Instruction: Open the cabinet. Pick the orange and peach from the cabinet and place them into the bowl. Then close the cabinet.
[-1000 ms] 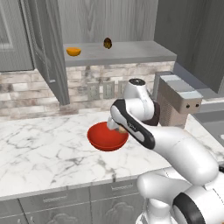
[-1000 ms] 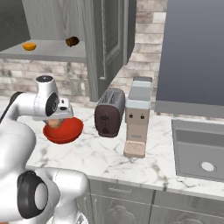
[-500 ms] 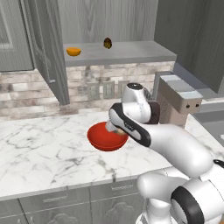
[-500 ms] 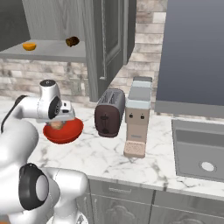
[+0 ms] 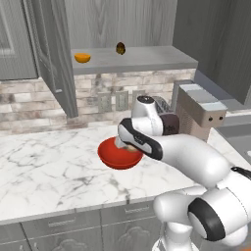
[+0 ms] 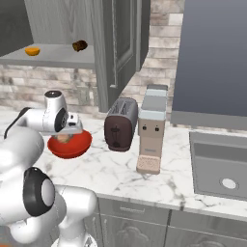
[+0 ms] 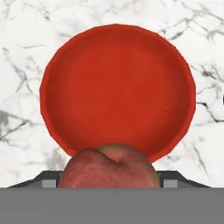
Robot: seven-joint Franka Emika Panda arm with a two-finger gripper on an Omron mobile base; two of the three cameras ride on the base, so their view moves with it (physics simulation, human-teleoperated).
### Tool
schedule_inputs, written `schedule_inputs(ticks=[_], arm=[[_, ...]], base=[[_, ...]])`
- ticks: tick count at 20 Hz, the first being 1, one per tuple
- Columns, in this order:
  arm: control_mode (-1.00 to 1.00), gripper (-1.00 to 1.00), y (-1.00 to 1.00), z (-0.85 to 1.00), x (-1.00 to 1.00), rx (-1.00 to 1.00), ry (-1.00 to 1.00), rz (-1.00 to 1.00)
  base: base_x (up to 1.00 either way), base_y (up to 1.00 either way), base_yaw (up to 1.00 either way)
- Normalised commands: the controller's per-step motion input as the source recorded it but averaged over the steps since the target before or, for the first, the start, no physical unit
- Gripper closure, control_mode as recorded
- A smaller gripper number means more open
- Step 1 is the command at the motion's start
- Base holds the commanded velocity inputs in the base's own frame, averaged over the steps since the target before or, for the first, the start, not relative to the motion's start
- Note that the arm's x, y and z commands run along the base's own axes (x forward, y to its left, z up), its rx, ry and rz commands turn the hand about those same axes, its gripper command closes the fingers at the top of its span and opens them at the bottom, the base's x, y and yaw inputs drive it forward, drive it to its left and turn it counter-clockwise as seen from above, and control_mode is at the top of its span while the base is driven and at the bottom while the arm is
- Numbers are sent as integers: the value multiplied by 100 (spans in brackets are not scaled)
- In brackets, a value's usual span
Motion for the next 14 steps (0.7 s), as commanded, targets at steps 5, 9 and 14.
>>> schedule_inputs(ticks=[5, 9, 14], arm=[[-100, 100, 13, -20, 11, 0, 0, -3], [-100, 100, 2, -19, 12, 0, 0, -2], [-100, 100, 6, -25, 15, 0, 0, -2]], base=[[0, 0, 0], [0, 0, 0], [0, 0, 0]])
